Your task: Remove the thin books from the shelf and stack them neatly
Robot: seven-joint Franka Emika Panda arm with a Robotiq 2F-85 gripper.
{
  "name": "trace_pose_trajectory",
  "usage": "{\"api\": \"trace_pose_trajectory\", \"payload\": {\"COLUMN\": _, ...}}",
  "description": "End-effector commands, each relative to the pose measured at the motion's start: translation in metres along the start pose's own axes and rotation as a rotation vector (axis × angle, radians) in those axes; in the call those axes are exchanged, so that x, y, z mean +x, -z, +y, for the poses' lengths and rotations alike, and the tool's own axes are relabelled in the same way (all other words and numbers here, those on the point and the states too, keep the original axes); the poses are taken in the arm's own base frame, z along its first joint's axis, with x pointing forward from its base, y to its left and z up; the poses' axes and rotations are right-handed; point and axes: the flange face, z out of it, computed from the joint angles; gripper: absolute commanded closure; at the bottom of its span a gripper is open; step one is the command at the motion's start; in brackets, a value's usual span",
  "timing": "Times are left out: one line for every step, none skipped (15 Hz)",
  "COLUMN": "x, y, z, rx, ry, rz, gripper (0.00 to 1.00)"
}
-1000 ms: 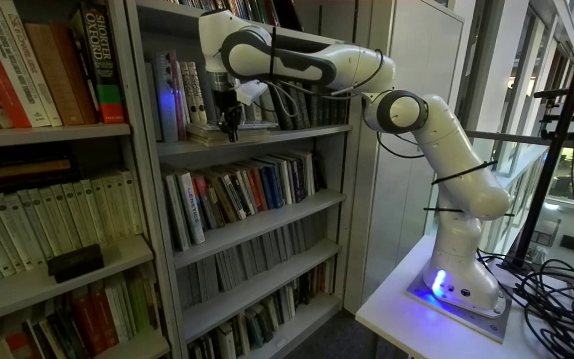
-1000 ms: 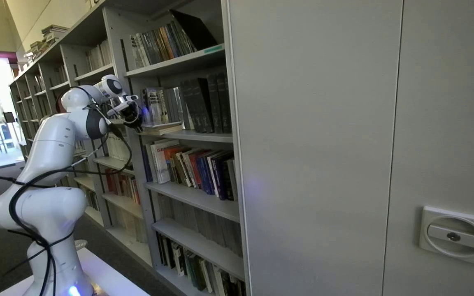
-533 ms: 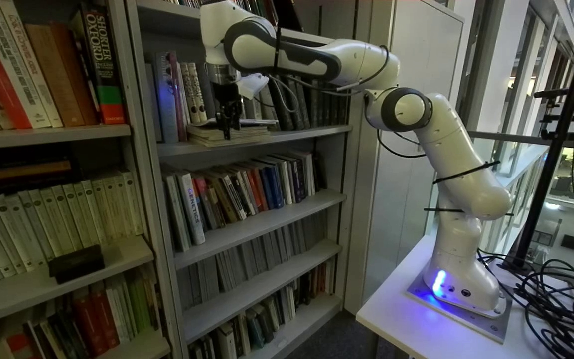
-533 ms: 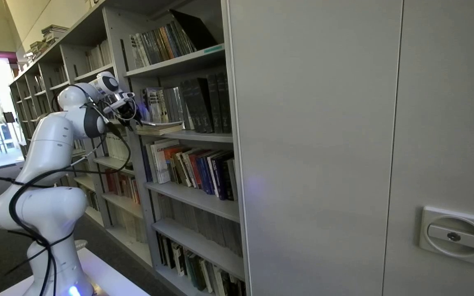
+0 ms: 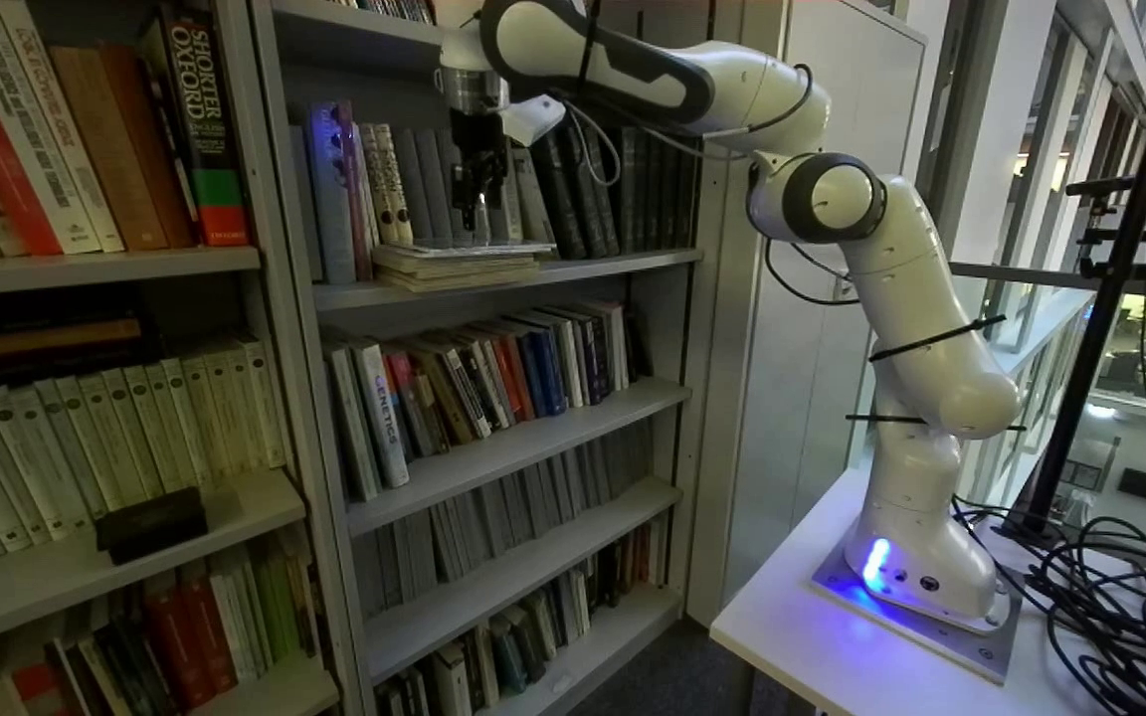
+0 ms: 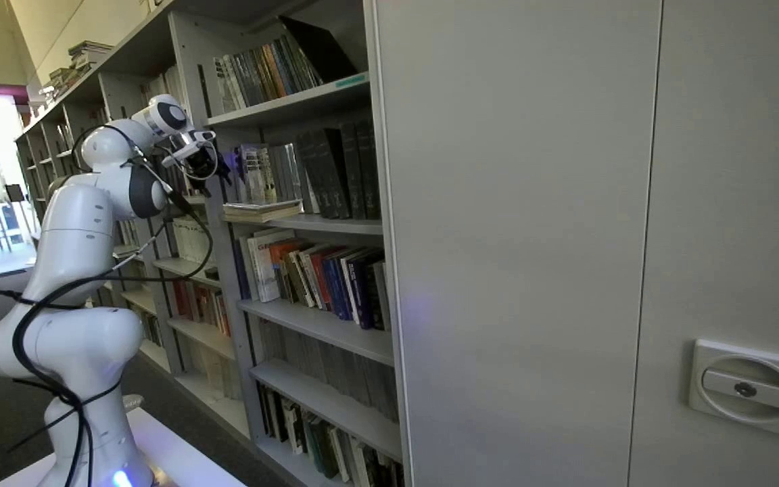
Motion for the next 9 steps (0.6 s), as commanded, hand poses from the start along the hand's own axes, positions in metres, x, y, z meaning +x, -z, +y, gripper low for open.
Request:
{"api": "trace_pose_trajectory", "payload": {"x": -0.016, "y": 0.005, "z": 0.028, "rx": -0.036, "ry": -0.027, "rz": -0.062, "gripper": 0.0}}
{"api": "trace_pose_trajectory", "payload": {"x": -0.017, "y": -0.002, "z": 0.037, "rx": -0.054, "ry": -0.052, "rz": -0.09, "gripper": 0.0}}
{"api": "trace_pose_trajectory", "payload": {"x": -0.016, "y": -0.011, "z": 0.045, "rx": -0.068, "ry": -0.076, "rz": -0.114, "gripper": 0.0}}
{"api": "trace_pose_trajectory", "payload": {"x": -0.015, "y": -0.019, "z": 0.053, "rx": -0.079, "ry": -0.093, "rz": -0.137, "gripper": 0.0}}
{"api": "trace_pose_trajectory", "payload": {"x": -0.013, "y": -0.03, "z": 0.062, "rx": -0.095, "ry": -0.111, "rz": -0.16, "gripper": 0.0}}
{"api": "trace_pose_trajectory", "payload": {"x": -0.011, "y": -0.04, "z": 0.071, "rx": -0.115, "ry": -0.128, "rz": -0.181, "gripper": 0.0}}
{"api": "trace_pose_trajectory", "payload": {"x": -0.009, "y": -0.052, "z": 0.082, "rx": -0.131, "ry": -0.151, "rz": -0.202, "gripper": 0.0}}
{"api": "trace_pose_trajectory", "payload": {"x": -0.008, "y": -0.063, "z": 0.092, "rx": -0.149, "ry": -0.175, "rz": -0.224, "gripper": 0.0}}
{"api": "trace_pose_trajectory", "payload": {"x": -0.007, "y": -0.072, "z": 0.102, "rx": -0.158, "ry": -0.189, "rz": -0.242, "gripper": 0.0}}
